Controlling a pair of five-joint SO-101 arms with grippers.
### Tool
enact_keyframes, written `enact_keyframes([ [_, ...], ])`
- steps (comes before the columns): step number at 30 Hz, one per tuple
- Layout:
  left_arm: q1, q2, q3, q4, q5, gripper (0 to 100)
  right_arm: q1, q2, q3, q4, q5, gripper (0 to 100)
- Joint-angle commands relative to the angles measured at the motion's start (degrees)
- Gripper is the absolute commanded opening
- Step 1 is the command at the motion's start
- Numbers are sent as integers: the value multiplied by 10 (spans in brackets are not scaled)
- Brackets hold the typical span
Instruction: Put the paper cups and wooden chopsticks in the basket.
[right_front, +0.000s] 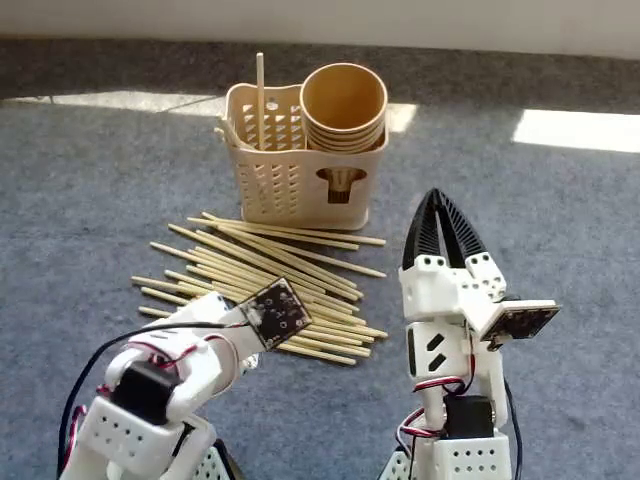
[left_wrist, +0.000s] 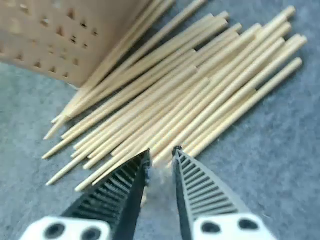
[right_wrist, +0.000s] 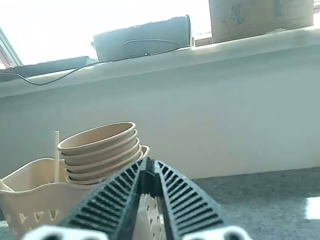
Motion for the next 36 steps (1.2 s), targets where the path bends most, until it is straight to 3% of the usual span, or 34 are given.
enact_keyframes([
  [1, 27, 117, -29, -40, -12, 110, 7, -11, 61, 0, -4, 5],
  [5, 37, 221, -38, -76, -14, 165, 6, -11, 61, 0, -3, 5],
  [12, 47, 352, -58, -145, -41, 155, 5, -11, 61, 1, -2, 5],
  [29, 47, 620, -211, -149, -42, 126, 5, -11, 61, 1, -2, 5],
  [36, 9, 713, -269, -144, -42, 87, 5, -11, 61, 1, -1, 5],
])
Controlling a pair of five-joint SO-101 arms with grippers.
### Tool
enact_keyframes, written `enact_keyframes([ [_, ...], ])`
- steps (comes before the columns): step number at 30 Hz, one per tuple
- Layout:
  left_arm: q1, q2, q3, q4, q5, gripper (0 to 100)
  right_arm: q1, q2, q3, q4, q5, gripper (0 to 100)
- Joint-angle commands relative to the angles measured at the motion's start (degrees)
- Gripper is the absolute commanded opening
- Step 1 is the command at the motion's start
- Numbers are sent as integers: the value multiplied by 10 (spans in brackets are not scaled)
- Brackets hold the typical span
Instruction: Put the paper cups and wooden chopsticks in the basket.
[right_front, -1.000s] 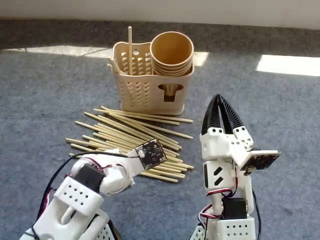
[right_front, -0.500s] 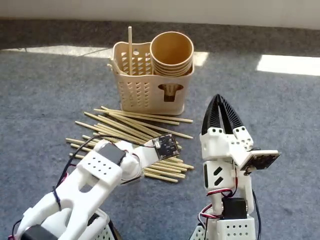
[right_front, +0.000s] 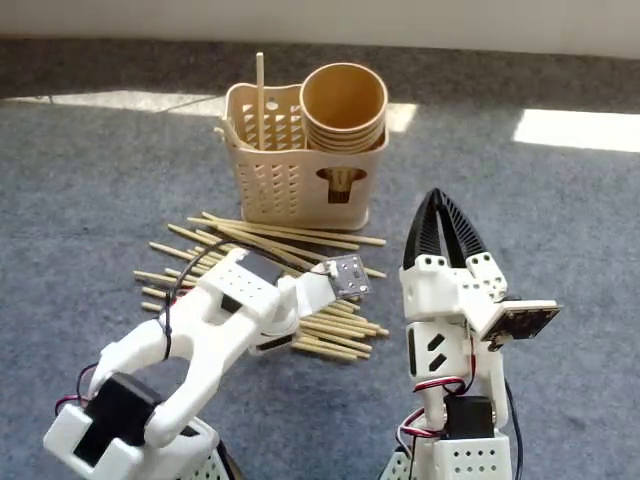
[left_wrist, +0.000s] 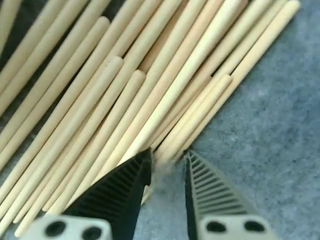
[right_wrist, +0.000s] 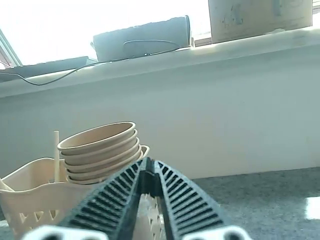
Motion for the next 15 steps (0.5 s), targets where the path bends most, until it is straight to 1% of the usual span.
enact_keyframes([
  [1, -18, 29, -31, 4, -2, 76, 5, -11, 61, 1, -1, 5],
  [5, -14, 29, -33, 34, -2, 37, 5, -11, 61, 1, -1, 5],
  [8, -18, 29, -33, 38, -2, 17, 5, -11, 61, 1, -1, 5],
  [11, -18, 29, -33, 44, -1, 7, 5, -11, 61, 1, -1, 5],
  [15, -18, 14, -46, 77, 0, 7, 5, -11, 61, 1, -1, 5],
])
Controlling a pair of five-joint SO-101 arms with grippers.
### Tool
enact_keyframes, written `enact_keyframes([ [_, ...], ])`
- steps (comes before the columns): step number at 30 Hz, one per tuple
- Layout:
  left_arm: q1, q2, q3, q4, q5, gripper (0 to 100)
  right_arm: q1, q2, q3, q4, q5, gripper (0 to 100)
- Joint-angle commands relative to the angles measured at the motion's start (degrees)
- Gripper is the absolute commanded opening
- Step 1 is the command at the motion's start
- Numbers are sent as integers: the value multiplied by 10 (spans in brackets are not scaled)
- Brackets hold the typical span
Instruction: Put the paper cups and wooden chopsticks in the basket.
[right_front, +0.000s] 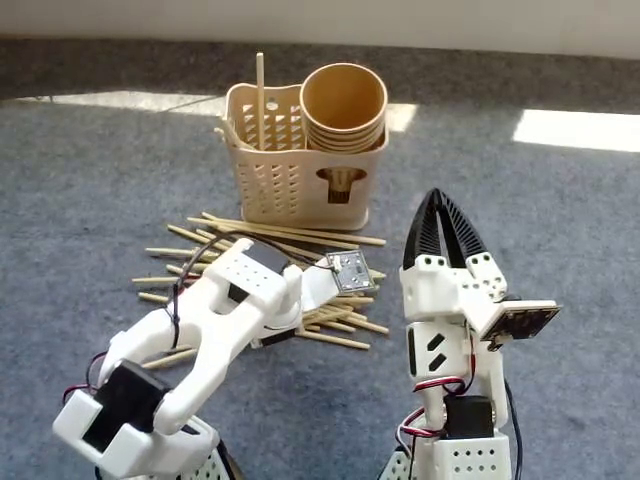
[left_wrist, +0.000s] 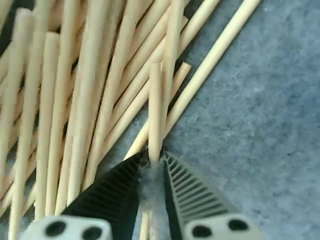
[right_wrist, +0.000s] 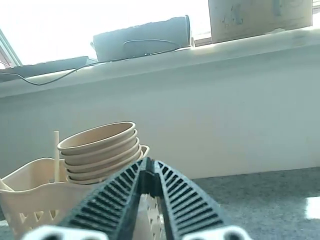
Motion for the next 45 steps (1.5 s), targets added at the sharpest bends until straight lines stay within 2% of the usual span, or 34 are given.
enact_keyframes([
  [1, -10, -22, -15, 40, 3, 7, 5, -11, 61, 1, -1, 5],
  [10, -10, -178, -14, 127, 3, 7, 7, -11, 61, 1, -1, 5],
  [17, -11, -262, -22, 161, 4, 7, 7, -11, 61, 1, -1, 5],
  [24, -77, -311, -80, 178, 4, 7, 7, -11, 61, 1, -1, 5],
  [28, -87, -335, -112, 179, 7, 7, 7, -11, 61, 1, -1, 5],
  [34, -88, -364, -244, 228, 63, 7, 7, -11, 62, 1, -1, 5],
  [43, -109, -364, -450, 224, 147, 7, 7, -10, 62, 1, -1, 5],
  [45, -109, -364, -478, 195, 162, 7, 7, -10, 62, 1, -1, 5],
])
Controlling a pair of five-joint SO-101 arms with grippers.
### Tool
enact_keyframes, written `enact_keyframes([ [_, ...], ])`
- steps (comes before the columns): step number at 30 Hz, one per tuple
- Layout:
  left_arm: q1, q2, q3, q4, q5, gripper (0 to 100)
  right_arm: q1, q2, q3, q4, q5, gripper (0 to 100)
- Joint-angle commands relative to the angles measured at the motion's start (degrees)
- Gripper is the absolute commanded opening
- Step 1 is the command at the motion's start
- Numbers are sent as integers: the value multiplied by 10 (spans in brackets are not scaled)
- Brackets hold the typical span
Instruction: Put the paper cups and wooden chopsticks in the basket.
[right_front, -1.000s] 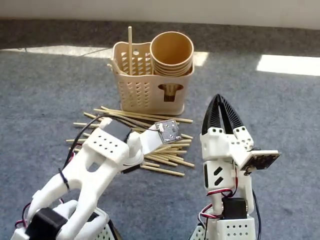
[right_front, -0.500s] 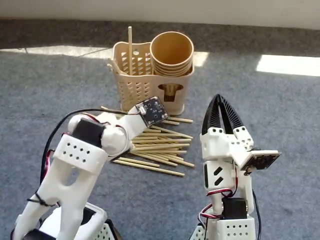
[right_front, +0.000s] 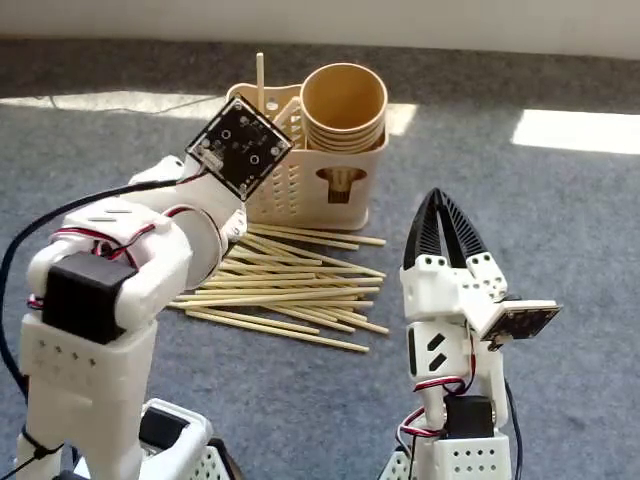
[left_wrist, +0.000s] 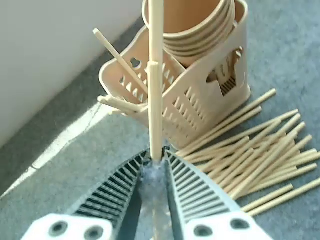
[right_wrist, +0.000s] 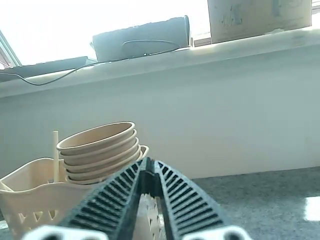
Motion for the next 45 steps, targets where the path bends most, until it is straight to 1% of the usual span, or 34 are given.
enact_keyframes([
  [1, -6, -14, -70, -50, 30, 7, 6, -10, 62, 1, -1, 5],
  [6, -6, -14, -77, -178, 70, 7, 6, -10, 62, 1, -1, 5],
  [15, -5, -13, -70, -328, 163, 7, 6, -9, 62, 2, -1, 5],
  [23, -5, -13, 58, -534, 203, 7, 6, -9, 62, 2, -1, 5],
  [26, -4, -12, 116, -623, 205, 7, 6, -9, 62, 2, -1, 5],
  [28, -5, -12, 152, -665, 204, 7, 6, -9, 62, 2, -1, 5],
  [33, -6, -12, 230, -712, 202, 7, 6, -9, 62, 2, -1, 5],
  [39, -27, -12, 269, -715, 203, 9, 6, -9, 62, 2, -1, 5],
  [45, -30, -14, 284, -711, 203, 116, 6, -9, 62, 2, -1, 6],
])
